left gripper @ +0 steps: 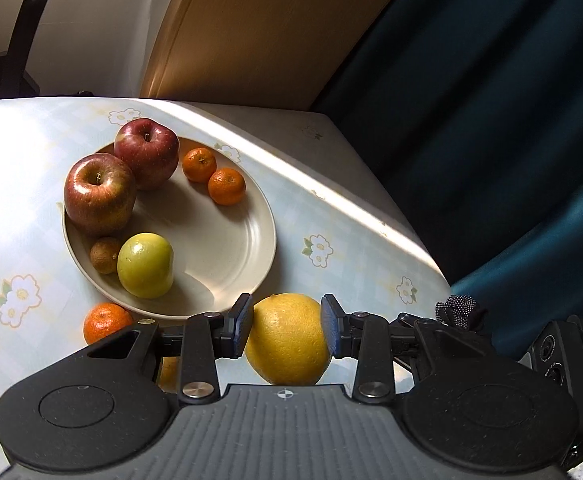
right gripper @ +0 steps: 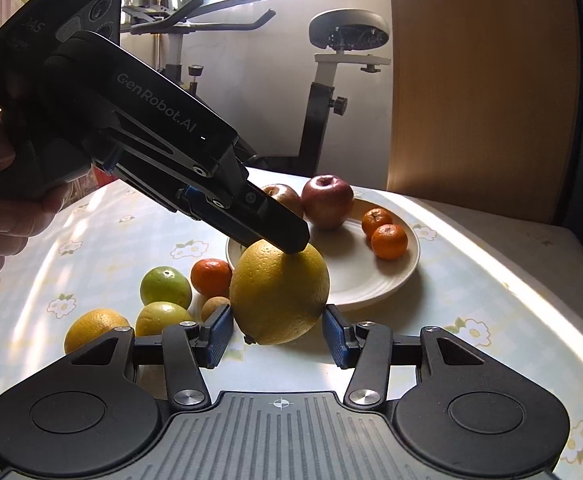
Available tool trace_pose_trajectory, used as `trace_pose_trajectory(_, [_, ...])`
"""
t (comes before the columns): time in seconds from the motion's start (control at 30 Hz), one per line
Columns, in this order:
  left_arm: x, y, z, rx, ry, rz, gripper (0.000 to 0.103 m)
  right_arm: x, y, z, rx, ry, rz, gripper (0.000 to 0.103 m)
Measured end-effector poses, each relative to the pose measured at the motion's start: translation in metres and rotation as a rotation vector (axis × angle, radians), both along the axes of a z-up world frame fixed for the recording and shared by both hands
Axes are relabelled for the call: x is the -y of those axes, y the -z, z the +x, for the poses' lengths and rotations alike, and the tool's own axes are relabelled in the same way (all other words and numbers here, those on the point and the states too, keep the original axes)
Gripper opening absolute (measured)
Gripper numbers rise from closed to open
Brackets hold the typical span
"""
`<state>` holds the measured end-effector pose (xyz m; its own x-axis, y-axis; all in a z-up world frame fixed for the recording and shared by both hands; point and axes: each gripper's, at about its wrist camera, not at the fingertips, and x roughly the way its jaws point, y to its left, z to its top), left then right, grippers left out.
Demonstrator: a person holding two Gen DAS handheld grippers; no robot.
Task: Organize fruits
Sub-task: 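Carry the grapefruit onto the plate and open the left gripper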
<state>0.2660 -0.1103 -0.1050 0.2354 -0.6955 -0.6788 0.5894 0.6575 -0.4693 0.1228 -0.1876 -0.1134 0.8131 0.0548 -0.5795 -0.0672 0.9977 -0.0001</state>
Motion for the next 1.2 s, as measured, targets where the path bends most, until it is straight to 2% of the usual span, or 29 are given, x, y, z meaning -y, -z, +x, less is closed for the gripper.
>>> trace_pose_trajectory(0.2, [0.009, -0.005, 0.027, 0.025, -0.023, 0.019, 0.038, 0.014, -0.001, 0.041, -0.018, -0.024, -0.01, 0.045])
trace_pose_trajectory(0.63, [0.017, 0.003, 0.092, -0.001, -0.091, 0.07, 0.038, 0.036, 0.018, 0.109, -0.064, -0.084, -0.037, 0.045])
trace_pose_trajectory(0.97, [0.017, 0.014, 0.113, -0.042, -0.147, 0.111, 0.036, 0.04, 0.03, 0.124, -0.077, -0.102, -0.023, 0.045])
trace_pose_trajectory(1.2, [0.014, 0.003, 0.106, -0.006, -0.165, 0.101, 0.036, 0.037, 0.027, 0.123, -0.09, -0.089, -0.032, 0.046])
